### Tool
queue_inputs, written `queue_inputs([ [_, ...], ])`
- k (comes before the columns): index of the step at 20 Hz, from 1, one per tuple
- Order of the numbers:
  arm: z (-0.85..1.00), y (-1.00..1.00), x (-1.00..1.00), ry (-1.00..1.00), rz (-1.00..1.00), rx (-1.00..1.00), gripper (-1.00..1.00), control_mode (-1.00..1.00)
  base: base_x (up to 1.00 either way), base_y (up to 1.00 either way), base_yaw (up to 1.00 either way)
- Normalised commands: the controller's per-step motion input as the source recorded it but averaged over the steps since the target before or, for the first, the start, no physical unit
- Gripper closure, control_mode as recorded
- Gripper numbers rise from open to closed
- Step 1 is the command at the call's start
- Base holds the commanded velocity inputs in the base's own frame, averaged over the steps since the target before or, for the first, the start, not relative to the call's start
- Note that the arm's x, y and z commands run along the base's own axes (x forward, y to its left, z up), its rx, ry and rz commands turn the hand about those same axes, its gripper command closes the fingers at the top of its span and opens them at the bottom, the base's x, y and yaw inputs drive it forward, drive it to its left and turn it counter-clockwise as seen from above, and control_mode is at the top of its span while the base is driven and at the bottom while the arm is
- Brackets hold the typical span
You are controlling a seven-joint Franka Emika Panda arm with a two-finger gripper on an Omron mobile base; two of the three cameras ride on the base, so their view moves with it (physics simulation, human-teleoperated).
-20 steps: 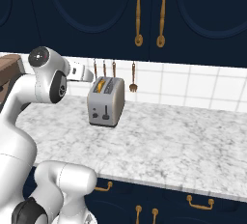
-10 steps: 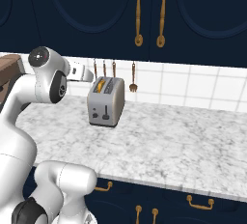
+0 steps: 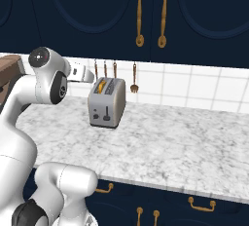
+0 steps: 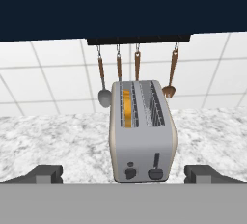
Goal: Start the toaster. Once the lever pops up, take the bread to the plate on the dining counter.
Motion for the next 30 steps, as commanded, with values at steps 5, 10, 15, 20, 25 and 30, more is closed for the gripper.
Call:
queue_inputs([
  [5, 0.00, 0.00, 0.00, 0.00, 0.00, 0.00, -1.00, -1.00, 0.00, 0.00, 0.00],
  [10, 0.00, 0.00, 0.00, 0.00, 0.00, 0.00, -1.00, -1.00, 0.00, 0.00, 0.00],
  [15, 0.00, 0.00, 0.00, 0.00, 0.00, 0.00, -1.00, -1.00, 0.00, 0.00, 0.00],
  [20, 0.00, 0.00, 0.00, 0.00, 0.00, 0.00, -1.00, -1.00, 0.00, 0.00, 0.00],
  [25, 0.00, 0.00, 0.00, 0.00, 0.00, 0.00, -1.00, -1.00, 0.00, 0.00, 0.00],
  [30, 0.00, 0.00, 0.00, 0.00, 0.00, 0.00, -1.00, -1.00, 0.00, 0.00, 0.00],
])
